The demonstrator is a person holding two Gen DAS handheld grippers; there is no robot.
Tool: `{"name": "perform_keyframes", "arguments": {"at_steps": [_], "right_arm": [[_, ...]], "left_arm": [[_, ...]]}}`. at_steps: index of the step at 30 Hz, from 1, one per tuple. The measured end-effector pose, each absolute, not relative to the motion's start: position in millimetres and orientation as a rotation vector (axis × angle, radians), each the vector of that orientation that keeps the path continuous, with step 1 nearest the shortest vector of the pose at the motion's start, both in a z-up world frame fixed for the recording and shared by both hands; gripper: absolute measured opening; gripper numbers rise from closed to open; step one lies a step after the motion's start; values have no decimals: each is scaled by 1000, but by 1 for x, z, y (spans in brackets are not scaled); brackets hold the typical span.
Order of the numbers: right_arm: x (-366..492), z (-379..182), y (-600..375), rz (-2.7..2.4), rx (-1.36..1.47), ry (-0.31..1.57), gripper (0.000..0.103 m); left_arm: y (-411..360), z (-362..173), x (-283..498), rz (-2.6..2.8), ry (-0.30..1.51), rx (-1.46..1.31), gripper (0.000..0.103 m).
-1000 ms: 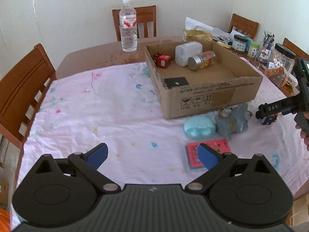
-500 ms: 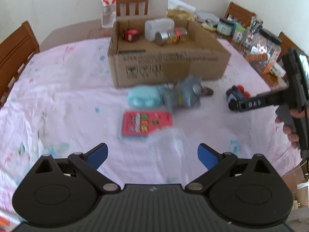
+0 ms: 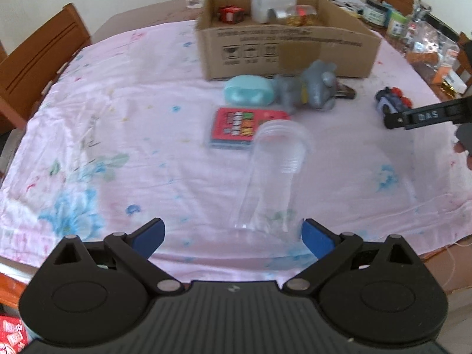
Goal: Organize rigid objects
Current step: 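Move the left tool toward the clear plastic cylinder while the right tool approaches the black-red toy train, then close the left tool on the clear cylinder while the right tool grasps the black toy train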
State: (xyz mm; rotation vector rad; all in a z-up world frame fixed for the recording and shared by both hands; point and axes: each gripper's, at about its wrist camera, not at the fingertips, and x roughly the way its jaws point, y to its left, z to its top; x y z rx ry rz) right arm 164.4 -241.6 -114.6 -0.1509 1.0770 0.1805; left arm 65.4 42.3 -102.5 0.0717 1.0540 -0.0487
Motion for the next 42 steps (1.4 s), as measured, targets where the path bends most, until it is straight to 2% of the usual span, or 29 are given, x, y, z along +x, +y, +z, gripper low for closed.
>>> {"name": "perform_keyframes", "arguments": {"at_steps": [16, 25, 29, 42], "right_arm": [[159, -114, -240, 165, -145, 1074, 103], [151, -111, -233, 251, -192, 1110, 103], [147, -111, -228, 287, -211, 1098, 103], [143, -113, -232, 358, -235, 1039, 103]], "left_arm": [[92, -113, 86, 71, 1042, 32, 99], [59, -121, 74, -65, 1047, -47, 99], [41, -127, 78, -13, 1018, 14, 103], [22, -127, 88, 126, 924, -7, 102]]}}
